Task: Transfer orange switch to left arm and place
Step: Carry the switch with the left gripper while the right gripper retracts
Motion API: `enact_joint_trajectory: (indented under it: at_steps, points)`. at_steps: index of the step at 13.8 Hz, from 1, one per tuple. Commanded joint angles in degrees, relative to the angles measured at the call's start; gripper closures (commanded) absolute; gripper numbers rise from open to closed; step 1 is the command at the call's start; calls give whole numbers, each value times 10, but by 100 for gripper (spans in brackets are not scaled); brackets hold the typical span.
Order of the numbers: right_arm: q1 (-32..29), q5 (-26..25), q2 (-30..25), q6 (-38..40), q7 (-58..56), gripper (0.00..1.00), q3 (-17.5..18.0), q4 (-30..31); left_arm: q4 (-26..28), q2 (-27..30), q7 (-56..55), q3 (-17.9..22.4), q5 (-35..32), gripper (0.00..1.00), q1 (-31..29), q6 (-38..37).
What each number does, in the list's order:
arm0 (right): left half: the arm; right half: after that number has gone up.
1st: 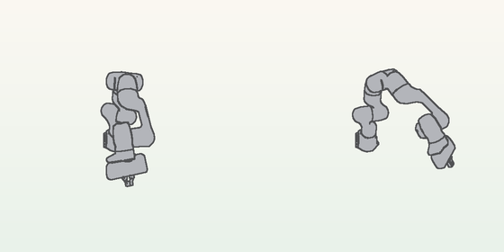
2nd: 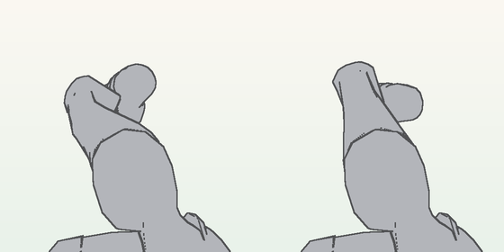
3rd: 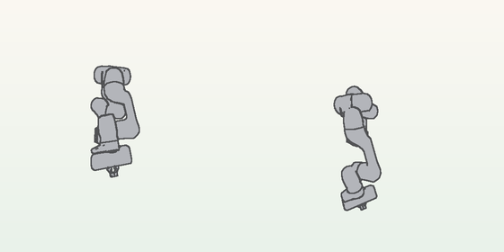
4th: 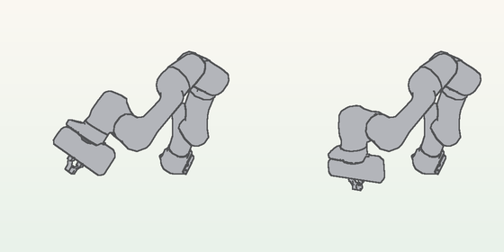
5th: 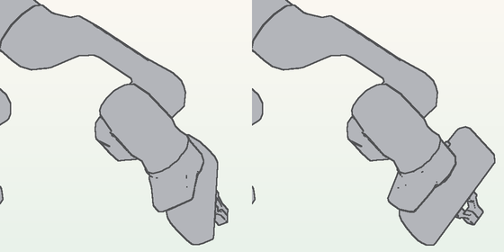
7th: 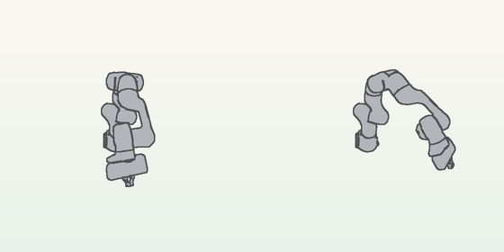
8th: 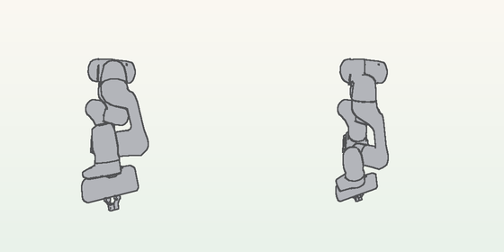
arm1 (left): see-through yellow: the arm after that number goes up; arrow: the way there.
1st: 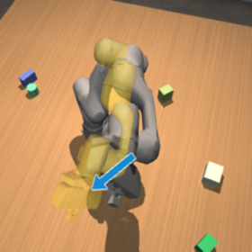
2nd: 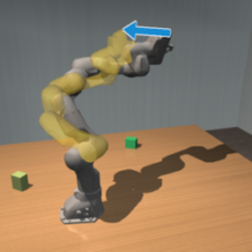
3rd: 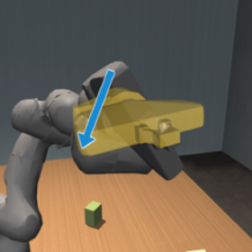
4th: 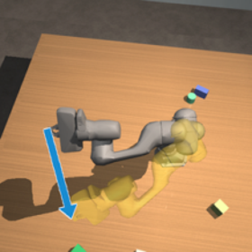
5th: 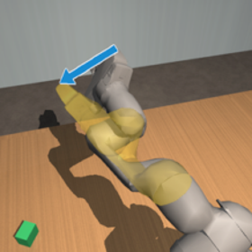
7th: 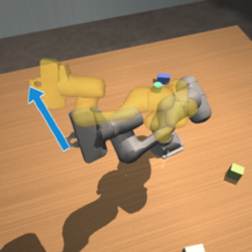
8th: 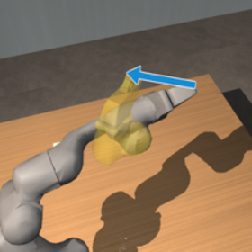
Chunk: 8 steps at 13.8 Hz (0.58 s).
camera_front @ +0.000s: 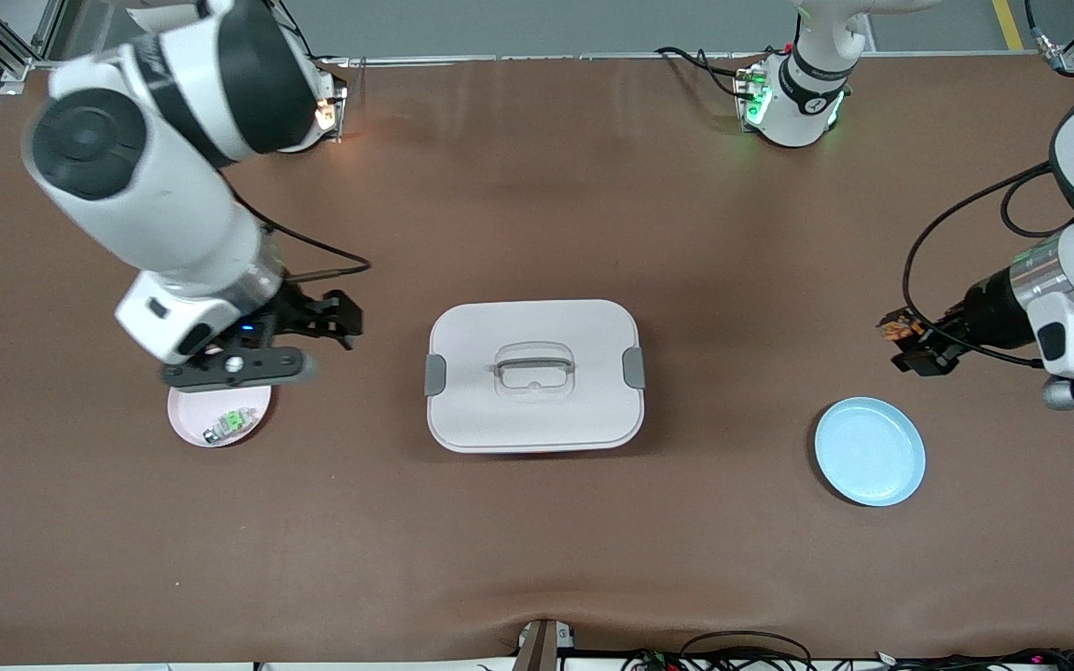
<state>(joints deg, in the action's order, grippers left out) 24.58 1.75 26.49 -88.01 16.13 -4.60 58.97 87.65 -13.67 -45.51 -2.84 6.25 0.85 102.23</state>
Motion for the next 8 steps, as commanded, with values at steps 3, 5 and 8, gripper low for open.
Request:
enact_joint_trajectory:
  at_steps: [3, 5, 8]
  points:
    - [-18, -38, -21, 19, -69, 0, 4, 5, -4, -31, -104, -4, -67, 100, -1, 14]
    - [-38, -44, -21, 32, -174, 0, 4, 4, -4, -48, -145, -4, -82, 100, -1, 38]
    - [-87, -39, -21, 56, -200, 0, 6, 4, -4, -71, -192, -4, -115, 100, -6, 68]
